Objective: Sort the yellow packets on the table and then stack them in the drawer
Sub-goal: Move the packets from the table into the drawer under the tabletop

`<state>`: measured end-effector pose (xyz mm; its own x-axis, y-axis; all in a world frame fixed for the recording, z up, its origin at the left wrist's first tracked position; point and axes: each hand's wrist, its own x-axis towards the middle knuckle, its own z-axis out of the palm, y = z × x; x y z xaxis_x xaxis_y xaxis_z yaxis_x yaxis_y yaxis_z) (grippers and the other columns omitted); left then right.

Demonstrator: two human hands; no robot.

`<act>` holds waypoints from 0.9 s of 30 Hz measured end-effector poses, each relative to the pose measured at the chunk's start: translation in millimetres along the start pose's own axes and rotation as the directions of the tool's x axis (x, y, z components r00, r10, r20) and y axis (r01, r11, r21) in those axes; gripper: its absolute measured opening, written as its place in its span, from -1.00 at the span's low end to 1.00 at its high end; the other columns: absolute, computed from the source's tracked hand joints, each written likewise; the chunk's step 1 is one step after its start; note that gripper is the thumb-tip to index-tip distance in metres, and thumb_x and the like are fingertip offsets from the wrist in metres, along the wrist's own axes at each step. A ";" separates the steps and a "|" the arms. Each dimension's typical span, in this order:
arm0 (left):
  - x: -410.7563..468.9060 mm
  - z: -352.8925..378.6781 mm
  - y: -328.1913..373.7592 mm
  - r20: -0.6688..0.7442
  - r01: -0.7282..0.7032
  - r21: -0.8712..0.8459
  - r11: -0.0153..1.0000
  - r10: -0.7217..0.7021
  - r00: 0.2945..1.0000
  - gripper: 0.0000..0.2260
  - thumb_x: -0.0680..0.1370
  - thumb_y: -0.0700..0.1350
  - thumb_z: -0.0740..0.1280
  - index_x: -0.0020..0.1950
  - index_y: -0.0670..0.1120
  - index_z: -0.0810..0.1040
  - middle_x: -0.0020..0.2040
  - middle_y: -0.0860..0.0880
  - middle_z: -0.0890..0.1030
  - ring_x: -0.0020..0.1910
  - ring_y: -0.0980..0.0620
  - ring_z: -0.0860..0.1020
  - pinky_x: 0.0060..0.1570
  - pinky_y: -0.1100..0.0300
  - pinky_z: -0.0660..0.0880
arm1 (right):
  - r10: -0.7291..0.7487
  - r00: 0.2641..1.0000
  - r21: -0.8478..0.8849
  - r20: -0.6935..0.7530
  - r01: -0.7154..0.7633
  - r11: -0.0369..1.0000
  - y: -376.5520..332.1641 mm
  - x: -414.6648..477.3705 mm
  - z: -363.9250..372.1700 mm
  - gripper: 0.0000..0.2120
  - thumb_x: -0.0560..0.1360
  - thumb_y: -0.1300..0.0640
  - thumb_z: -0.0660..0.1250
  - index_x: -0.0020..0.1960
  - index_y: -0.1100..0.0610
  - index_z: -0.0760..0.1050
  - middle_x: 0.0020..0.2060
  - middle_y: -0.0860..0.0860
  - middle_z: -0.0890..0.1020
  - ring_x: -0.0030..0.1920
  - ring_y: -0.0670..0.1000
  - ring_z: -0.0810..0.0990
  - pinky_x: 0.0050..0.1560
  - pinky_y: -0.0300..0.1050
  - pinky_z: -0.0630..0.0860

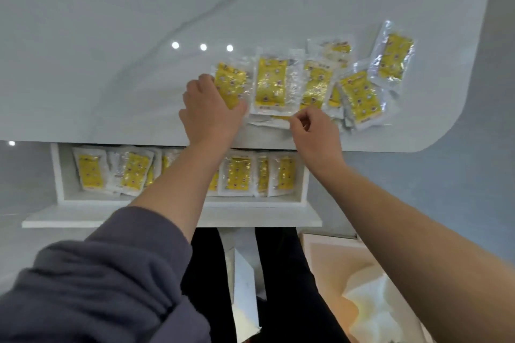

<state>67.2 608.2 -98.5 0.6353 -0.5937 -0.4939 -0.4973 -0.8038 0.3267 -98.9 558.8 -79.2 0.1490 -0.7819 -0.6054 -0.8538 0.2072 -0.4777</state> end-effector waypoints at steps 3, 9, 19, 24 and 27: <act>11.0 12.6 23.4 -0.020 0.096 0.025 0.995 -0.096 0.995 -0.26 0.40 0.26 0.40 0.42 -0.09 0.23 0.33 -0.10 0.34 0.32 -0.12 0.34 0.17 -0.10 0.34 | -0.027 0.978 -0.072 -0.205 0.013 0.997 20.2 27.7 -31.1 -0.82 0.51 0.09 0.31 0.11 0.07 0.49 0.10 0.03 0.50 0.10 0.04 0.49 0.09 -0.07 0.42; 25.8 16.3 31.2 -0.015 0.370 0.086 0.925 -0.370 0.929 -0.10 0.30 0.30 0.48 0.44 -0.12 0.18 0.37 -0.18 0.35 0.37 -0.20 0.34 0.26 -0.17 0.27 | 0.184 0.942 -0.187 -0.282 -0.242 0.952 52.8 61.2 -64.4 -0.44 0.45 -0.04 0.39 0.38 0.01 0.27 0.32 0.02 0.37 0.34 0.09 0.34 0.25 0.11 0.29; 33.5 4.2 26.5 0.069 0.465 -0.046 0.884 -0.462 0.884 -0.20 0.34 0.19 0.52 0.38 -0.14 0.23 0.33 -0.14 0.43 0.32 -0.20 0.40 0.29 -0.11 0.26 | 0.292 0.928 -0.199 -0.233 -0.339 0.919 60.0 77.0 -81.2 -0.29 0.35 -0.14 0.50 0.35 0.08 0.29 0.26 0.03 0.42 0.29 0.09 0.42 0.23 0.09 0.27; 23.7 -10.8 22.0 0.056 0.412 -0.161 0.897 -0.408 0.911 -0.45 0.47 0.05 0.46 0.31 -0.22 0.38 0.16 -0.15 0.48 0.21 -0.14 0.46 0.02 0.09 0.36 | 0.332 0.925 -0.061 -0.185 -0.348 0.935 65.9 77.5 -89.2 -0.44 0.35 -0.10 0.51 0.19 0.14 0.38 0.12 0.07 0.50 0.11 0.11 0.52 0.12 0.09 0.49; 16.1 -19.5 22.8 0.029 0.349 -0.317 0.882 -0.358 0.933 -0.67 0.48 0.05 0.42 0.07 -0.13 0.44 -0.11 -0.01 0.44 -0.04 -0.08 0.47 -0.10 0.11 0.38 | 0.331 0.927 0.049 -0.179 -0.327 0.944 65.2 70.5 -95.2 -0.57 0.39 -0.05 0.48 0.10 0.11 0.40 -0.04 0.01 0.55 -0.07 0.05 0.54 -0.11 -0.04 0.51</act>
<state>77.6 579.5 -83.3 0.7540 -0.2649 -0.6011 -0.0301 -0.9281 0.3712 -191.6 461.2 -92.5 -0.2337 -0.7613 -0.6048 -0.8298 0.4804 -0.2841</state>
